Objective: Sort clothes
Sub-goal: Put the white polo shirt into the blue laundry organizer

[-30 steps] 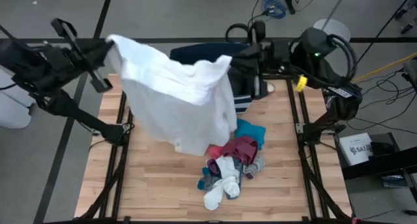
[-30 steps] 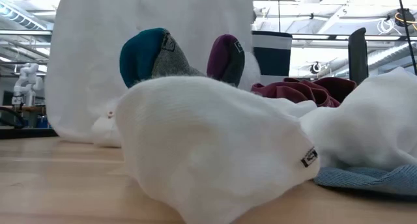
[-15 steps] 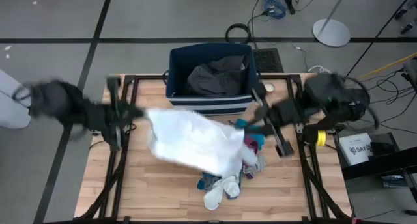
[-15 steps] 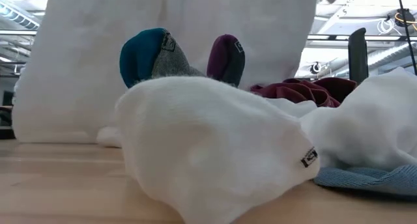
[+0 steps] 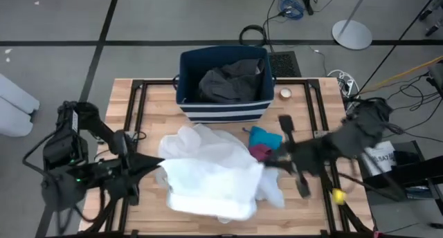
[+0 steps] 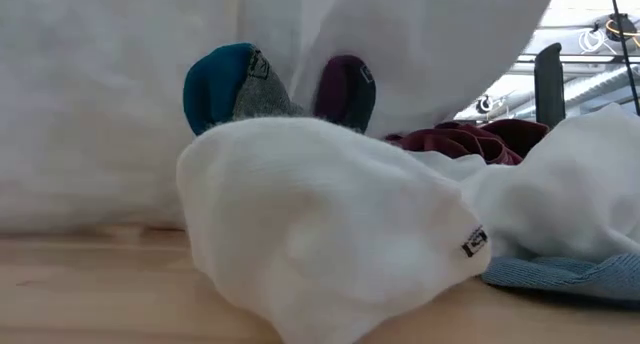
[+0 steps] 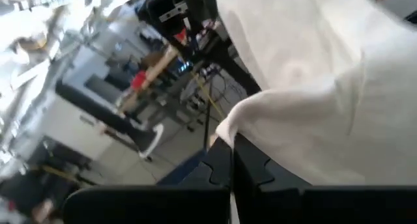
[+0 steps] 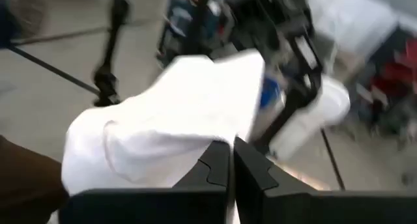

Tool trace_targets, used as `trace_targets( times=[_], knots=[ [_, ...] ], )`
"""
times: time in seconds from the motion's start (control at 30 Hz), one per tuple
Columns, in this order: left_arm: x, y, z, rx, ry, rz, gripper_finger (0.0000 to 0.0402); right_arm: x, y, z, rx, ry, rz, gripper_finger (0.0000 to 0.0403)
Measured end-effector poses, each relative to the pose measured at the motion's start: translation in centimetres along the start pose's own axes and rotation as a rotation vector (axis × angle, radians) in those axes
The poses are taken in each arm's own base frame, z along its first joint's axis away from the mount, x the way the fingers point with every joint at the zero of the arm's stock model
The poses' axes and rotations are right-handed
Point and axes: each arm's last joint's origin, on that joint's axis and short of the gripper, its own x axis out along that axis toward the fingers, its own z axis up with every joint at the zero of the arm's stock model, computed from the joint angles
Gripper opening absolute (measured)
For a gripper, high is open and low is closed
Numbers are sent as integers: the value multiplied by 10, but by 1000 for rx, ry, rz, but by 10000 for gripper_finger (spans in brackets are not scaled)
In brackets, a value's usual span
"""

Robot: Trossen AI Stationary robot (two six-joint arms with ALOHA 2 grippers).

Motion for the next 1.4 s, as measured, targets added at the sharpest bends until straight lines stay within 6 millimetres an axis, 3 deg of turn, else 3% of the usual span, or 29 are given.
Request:
trace_targets(
  times=[0.17,0.3,0.4,0.57,0.77,0.93,1.07,1.27,1.4],
  knots=[
    [6,22,-34,-188,143,53,0,31,-36,-31,117,122,2,0],
    [13,27,-66,-314,290,140,0,61,-66,-76,201,264,-12,0],
    [24,13,-81,-341,340,163,0,82,-88,-117,259,350,-34,0],
    [49,-23,-118,-345,477,215,0,108,-121,-178,351,320,-90,0],
    [75,-82,-179,-426,642,241,0,118,-112,-247,373,486,-103,0],
    [95,-126,-224,-529,734,119,0,124,-91,-265,352,484,-97,0],
    [108,-148,-244,-620,760,-56,0,128,-71,-263,297,499,-90,0],
    [115,-148,-238,-604,715,-117,0,133,-40,-256,57,561,-158,0],
    [122,-137,-231,-589,696,-112,0,132,-41,-238,-24,530,-237,0]
  ],
)
